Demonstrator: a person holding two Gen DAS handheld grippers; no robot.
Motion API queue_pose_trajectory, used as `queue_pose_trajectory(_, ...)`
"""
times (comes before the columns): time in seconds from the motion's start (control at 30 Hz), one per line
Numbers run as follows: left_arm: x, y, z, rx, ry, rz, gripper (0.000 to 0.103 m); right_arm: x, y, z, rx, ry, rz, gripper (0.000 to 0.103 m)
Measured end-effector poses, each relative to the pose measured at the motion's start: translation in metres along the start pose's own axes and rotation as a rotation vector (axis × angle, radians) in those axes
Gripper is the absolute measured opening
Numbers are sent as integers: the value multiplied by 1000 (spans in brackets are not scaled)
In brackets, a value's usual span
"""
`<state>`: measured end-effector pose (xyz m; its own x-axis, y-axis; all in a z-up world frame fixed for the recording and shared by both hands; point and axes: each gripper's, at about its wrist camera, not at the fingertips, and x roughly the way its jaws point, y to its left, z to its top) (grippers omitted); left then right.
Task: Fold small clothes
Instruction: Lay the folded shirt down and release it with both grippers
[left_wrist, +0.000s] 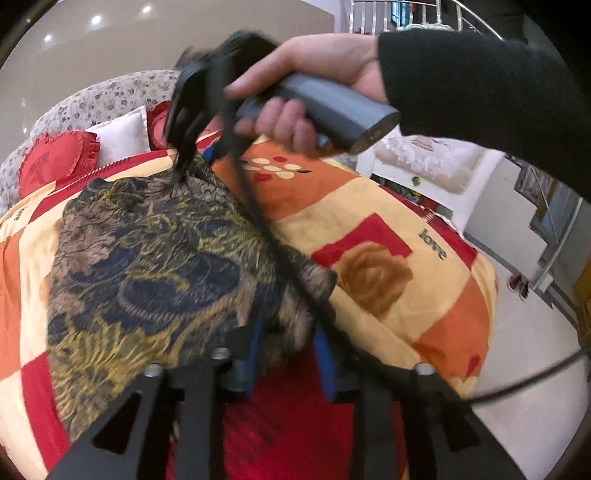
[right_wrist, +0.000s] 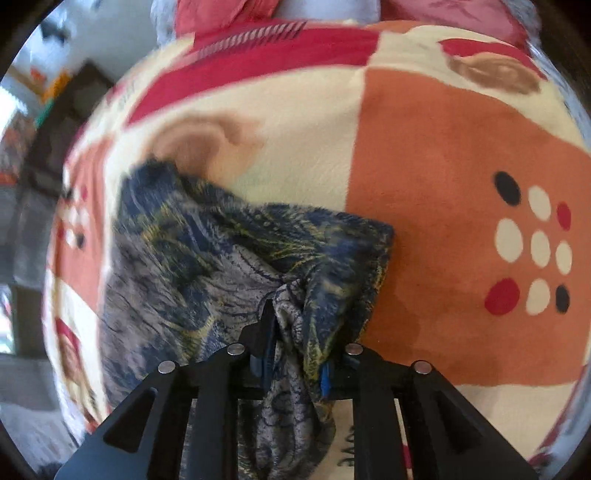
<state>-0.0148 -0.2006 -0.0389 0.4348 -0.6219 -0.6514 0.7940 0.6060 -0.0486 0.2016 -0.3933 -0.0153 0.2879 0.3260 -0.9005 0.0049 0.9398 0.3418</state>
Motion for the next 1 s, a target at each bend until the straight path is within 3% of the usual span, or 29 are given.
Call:
queue_pose_trajectory(0.1,-23,4,-19,43,8,14,38,-46,-2,-15,4,-141,38,34)
queue_pose_trajectory(0.2,-50,21,-31,32,-26,79,38,-89,8,-45,-54,-265,37,35)
queue_pose_trajectory(0.3,-64,56,-23,-87,-70,162,38,-110,30,-93,-175,-379,41,35)
queue_pose_trajectory(0.4,-55,88,-13,-242,-68,159,37,-105,52,-149,-329,-496,-1,35)
queue_pose_trajectory(0.43,-48,97,-14,-291,-55,155,37,-96,59,-162,-340,-491,-44,35)
queue_pose_trajectory(0.53,-13,118,-26,-420,56,121,32,-57,62,-180,-257,-393,-47,32)
queue_pose_trajectory(0.6,-6,117,-34,-422,45,119,32,-27,58,-193,-208,-363,-85,30)
queue_pose_trajectory(0.67,-8,111,-31,-394,47,138,32,-3,50,-201,-188,-335,-119,30)
queue_pose_trajectory(0.7,-10,110,-28,-387,53,137,32,-1,44,-205,-167,-373,-98,28)
queue_pose_trajectory(0.77,-22,112,-18,-398,39,115,33,-5,34,-203,-93,-365,-37,28)
queue_pose_trajectory(0.83,-31,120,1,-398,-17,120,33,-21,34,-194,-60,-375,-31,28)
queue_pose_trajectory(0.97,-15,148,65,-387,-80,167,35,-56,47,-161,6,-525,-75,28)
queue_pose_trajectory(1.0,-2,158,82,-397,-80,173,40,-60,49,-144,65,-562,-91,29)
